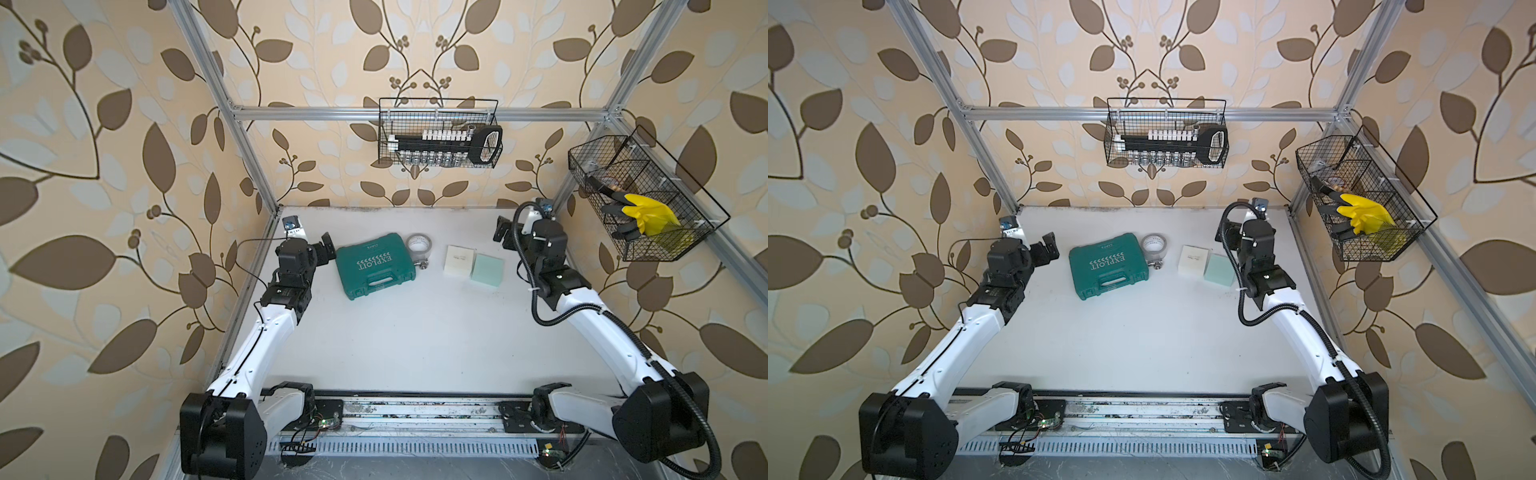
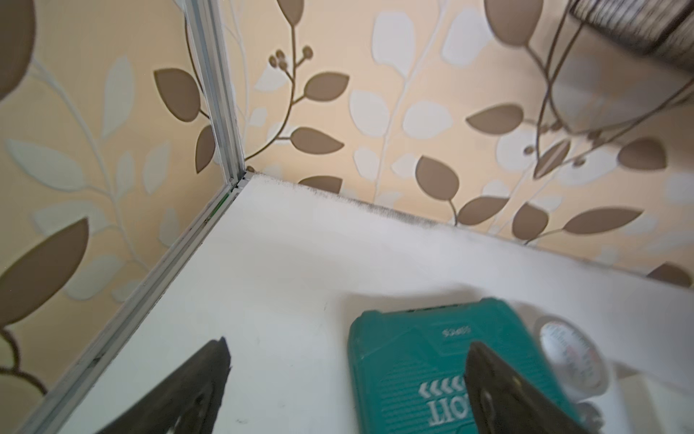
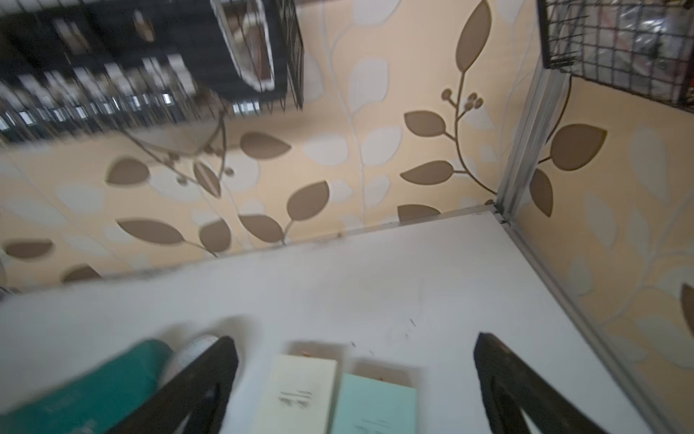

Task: Take out the earrings from the drawer-style jewelry box
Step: Move the jewelry box to the center of the board.

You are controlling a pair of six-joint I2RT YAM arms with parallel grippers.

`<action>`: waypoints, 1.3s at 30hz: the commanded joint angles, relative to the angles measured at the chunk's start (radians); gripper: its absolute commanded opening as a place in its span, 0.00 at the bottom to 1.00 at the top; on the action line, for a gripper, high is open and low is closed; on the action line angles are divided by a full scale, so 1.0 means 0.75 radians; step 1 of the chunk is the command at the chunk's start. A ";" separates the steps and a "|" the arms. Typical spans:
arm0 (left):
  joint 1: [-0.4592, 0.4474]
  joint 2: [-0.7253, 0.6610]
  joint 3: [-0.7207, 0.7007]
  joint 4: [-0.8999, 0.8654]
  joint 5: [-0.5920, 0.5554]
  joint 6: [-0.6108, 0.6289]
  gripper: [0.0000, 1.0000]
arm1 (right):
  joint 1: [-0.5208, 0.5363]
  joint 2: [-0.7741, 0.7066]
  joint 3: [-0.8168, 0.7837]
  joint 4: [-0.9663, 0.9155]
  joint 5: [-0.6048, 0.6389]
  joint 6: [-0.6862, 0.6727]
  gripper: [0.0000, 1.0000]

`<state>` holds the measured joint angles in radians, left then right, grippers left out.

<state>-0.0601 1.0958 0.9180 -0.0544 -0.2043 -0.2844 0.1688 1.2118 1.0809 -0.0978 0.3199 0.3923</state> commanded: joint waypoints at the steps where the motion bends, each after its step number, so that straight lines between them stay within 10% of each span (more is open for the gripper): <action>1: 0.004 -0.016 0.131 -0.517 -0.125 -0.522 0.99 | -0.102 0.003 0.052 -0.549 -0.106 0.530 1.00; 4: 0.015 -0.037 0.068 -0.513 0.038 -0.744 0.99 | -0.124 -0.036 -0.017 -0.410 -0.315 0.473 1.00; 10: -0.109 -0.020 0.103 -0.718 0.205 -0.866 0.99 | -0.087 0.123 0.243 -0.898 -0.159 0.487 1.00; 22: -0.413 -0.099 -0.059 -0.621 0.854 -0.722 0.99 | -0.176 0.522 0.468 -1.188 -0.314 0.442 1.00; 39: -0.670 0.053 -0.145 -0.271 0.853 -0.660 0.99 | -0.293 0.948 0.677 -0.999 -0.394 0.421 0.89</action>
<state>-0.5449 1.1275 0.8162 -0.3580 0.4198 -0.8104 -0.0402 1.9003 1.5562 -0.8970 0.0425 0.7193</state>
